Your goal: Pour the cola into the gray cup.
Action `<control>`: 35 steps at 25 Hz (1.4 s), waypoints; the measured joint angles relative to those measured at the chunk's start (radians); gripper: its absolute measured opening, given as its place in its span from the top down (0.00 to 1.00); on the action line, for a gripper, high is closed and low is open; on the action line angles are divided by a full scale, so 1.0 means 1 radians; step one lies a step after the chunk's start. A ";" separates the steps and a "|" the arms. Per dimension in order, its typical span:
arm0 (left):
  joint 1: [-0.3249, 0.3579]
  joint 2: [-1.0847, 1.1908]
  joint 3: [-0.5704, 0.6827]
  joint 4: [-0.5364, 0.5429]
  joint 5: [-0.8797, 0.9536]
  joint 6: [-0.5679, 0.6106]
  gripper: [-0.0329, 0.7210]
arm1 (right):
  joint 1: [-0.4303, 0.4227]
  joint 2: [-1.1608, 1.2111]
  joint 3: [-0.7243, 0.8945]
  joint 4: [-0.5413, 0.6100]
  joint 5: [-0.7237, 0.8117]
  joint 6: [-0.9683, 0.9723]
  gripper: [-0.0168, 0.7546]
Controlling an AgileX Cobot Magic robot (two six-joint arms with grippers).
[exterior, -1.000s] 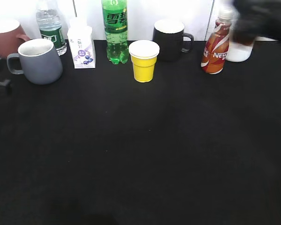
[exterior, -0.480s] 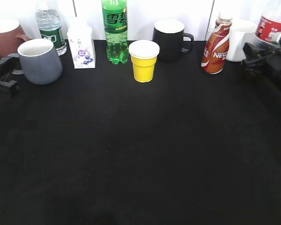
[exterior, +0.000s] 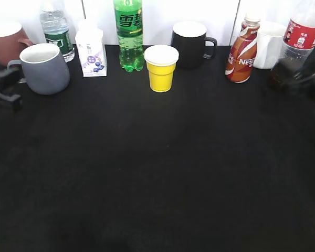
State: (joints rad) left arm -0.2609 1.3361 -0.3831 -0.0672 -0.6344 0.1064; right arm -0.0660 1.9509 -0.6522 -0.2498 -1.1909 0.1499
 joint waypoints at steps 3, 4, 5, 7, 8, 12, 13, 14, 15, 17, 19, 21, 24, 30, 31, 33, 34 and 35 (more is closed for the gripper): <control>0.000 -0.078 -0.169 0.000 0.413 0.000 0.58 | 0.000 -0.289 0.005 -0.182 0.480 0.154 0.17; 0.000 -0.093 -0.243 0.003 0.585 0.000 0.58 | 0.009 -0.378 0.003 -0.293 0.664 0.273 0.18; 0.000 -0.101 -0.306 0.012 0.773 0.000 0.58 | 0.028 -0.462 0.002 -0.403 0.857 0.397 0.20; 0.000 -0.104 -0.397 0.012 1.149 0.000 0.58 | 0.106 -0.588 0.002 -0.480 1.266 0.554 0.22; 0.000 -0.106 -0.425 0.013 1.305 -0.002 0.58 | 0.155 -0.634 0.001 -0.463 1.432 0.558 0.23; 0.000 -0.283 -0.450 -0.041 1.522 -0.054 0.58 | 0.273 -0.733 -0.077 0.065 1.891 0.062 0.23; 0.000 -0.367 -0.450 -0.046 1.557 -0.057 0.57 | 0.276 -0.771 -0.110 0.184 1.996 -0.053 0.23; 0.000 -0.455 -0.450 -0.048 1.607 -0.059 0.56 | 0.277 -0.827 -0.134 0.250 2.063 -0.129 0.23; 0.000 -0.558 -0.450 -0.048 1.677 -0.060 0.51 | 0.277 -0.908 -0.140 0.286 2.112 -0.165 0.23; 0.000 -0.689 -0.451 -0.040 1.803 -0.079 0.32 | 0.277 -1.106 -0.142 0.314 2.180 -0.181 0.23; 0.000 -0.815 -0.449 -0.024 1.848 -0.095 0.24 | 0.277 -1.328 -0.130 0.328 2.191 -0.185 0.23; 0.000 -0.930 -0.393 0.047 1.851 -0.137 0.23 | 0.277 -1.510 -0.073 0.336 2.244 -0.188 0.23; 0.000 -1.056 -0.258 0.067 1.847 -0.154 0.23 | 0.277 -1.716 0.036 0.336 2.287 -0.189 0.23; 0.000 -1.072 -0.139 0.077 1.705 -0.155 0.23 | 0.277 -1.754 0.147 0.335 2.238 -0.189 0.23; 0.000 -1.072 -0.139 0.077 1.702 -0.155 0.23 | 0.277 -1.754 0.147 0.335 2.235 -0.189 0.23; 0.000 -1.072 -0.138 0.077 1.700 -0.155 0.23 | 0.277 -1.754 0.147 0.335 2.233 -0.189 0.23; 0.000 -1.072 -0.138 0.078 1.700 -0.155 0.23 | 0.277 -1.754 0.147 0.335 2.233 -0.189 0.23; 0.000 -1.072 -0.138 0.078 1.700 -0.156 0.24 | 0.277 -1.754 0.147 0.335 2.233 -0.189 0.23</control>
State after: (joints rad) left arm -0.2609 0.2640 -0.5215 0.0107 1.0661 -0.0495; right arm 0.2114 0.1970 -0.5050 0.0849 1.0423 -0.0387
